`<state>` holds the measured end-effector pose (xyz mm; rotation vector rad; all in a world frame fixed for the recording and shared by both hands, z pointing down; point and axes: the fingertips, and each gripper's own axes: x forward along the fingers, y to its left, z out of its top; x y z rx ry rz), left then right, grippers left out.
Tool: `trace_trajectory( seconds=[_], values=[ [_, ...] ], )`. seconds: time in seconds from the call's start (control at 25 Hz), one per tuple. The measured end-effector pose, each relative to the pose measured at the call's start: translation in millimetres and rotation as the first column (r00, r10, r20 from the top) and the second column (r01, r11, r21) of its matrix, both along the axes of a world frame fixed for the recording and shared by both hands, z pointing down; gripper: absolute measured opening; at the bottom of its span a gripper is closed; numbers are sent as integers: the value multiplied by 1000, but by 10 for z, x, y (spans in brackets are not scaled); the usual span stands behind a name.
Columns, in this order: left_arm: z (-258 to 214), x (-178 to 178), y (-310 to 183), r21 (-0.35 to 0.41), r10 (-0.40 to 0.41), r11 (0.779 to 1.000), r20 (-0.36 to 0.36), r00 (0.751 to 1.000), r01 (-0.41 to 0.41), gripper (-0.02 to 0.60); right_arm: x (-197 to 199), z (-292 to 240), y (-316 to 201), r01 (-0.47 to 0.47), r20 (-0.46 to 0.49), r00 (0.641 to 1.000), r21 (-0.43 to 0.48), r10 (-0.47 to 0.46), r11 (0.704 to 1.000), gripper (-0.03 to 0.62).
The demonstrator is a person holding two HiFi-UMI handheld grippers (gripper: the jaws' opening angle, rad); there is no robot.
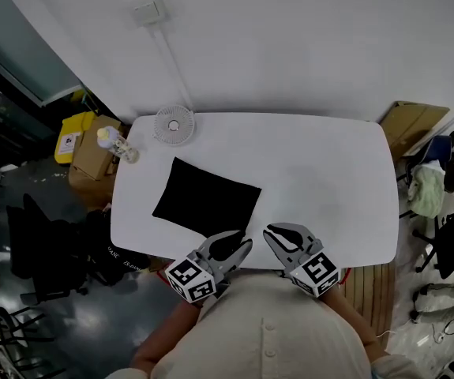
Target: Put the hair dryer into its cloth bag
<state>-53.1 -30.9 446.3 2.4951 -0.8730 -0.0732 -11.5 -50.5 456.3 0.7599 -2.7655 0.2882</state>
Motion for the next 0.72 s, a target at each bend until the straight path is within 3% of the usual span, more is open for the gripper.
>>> trace_trajectory(
  seconds=[0.24, 0.72],
  values=[
    [-162, -52, 82, 42, -4, 999, -14, 1000, 5, 12, 0, -154, 88, -6, 22, 1000, 17, 5, 1000, 28],
    [-117, -168, 182, 25, 1, 1000, -32, 999, -1, 9, -52, -155, 133, -13, -28, 1000, 34, 14, 999, 17]
  ],
)
